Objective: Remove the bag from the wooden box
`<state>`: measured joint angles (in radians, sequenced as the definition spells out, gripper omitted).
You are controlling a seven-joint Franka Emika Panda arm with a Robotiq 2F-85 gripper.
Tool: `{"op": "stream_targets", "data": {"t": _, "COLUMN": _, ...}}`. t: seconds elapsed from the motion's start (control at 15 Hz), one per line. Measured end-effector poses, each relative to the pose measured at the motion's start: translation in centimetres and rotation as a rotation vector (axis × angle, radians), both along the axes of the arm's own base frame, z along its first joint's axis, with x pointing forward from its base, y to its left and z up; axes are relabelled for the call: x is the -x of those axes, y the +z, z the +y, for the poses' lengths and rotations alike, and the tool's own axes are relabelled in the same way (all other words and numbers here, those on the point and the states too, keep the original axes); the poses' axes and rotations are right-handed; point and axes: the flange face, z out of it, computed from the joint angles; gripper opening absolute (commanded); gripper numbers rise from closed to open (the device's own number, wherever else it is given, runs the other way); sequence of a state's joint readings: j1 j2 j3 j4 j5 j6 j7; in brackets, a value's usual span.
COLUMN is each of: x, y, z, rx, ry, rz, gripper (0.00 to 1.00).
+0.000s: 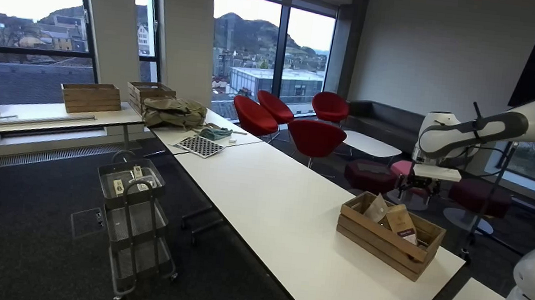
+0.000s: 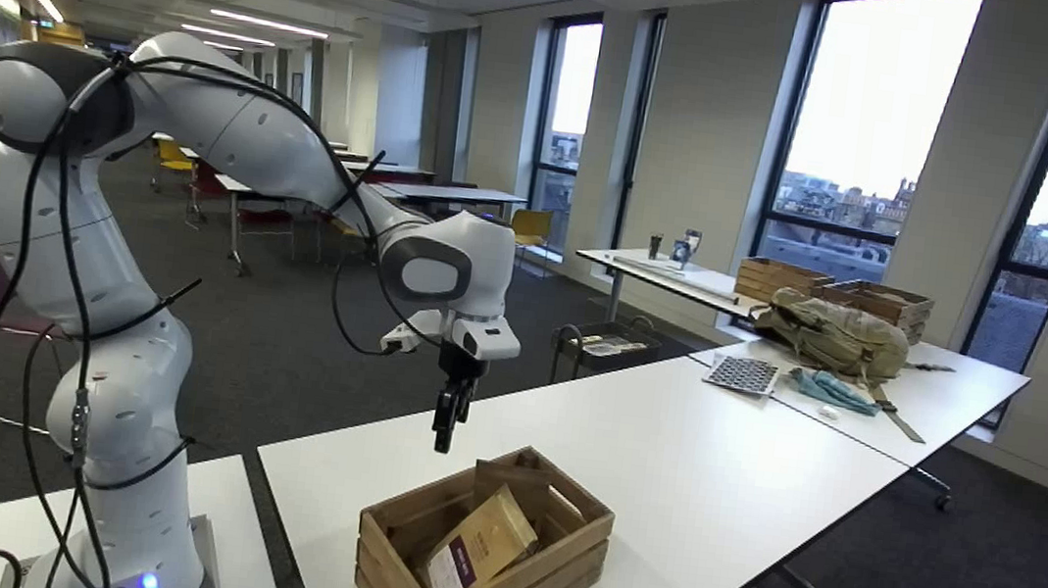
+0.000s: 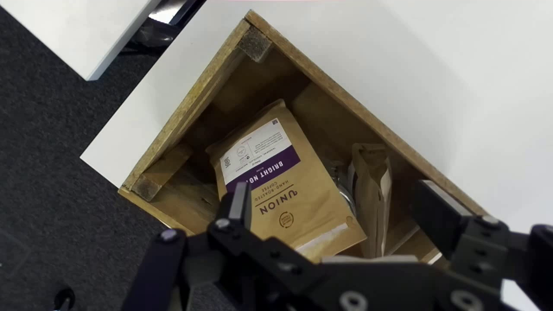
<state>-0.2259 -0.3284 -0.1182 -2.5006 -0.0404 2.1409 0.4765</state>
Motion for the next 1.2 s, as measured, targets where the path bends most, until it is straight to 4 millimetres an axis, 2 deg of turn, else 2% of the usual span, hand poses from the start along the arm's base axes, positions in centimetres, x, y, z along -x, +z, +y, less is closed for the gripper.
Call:
{"op": "stream_targets", "data": {"t": 0.6, "x": -2.9, "y": -3.9, "z": -5.7, "rx": -0.013, "ry": -0.362, "rz": 0.088, "gripper": 1.0}}
{"op": "stream_targets", "data": {"t": 1.2, "x": -4.8, "y": -5.6, "z": -9.0, "rx": 0.006, "ry": -0.496, "rz": 0.115, "gripper": 1.0}}
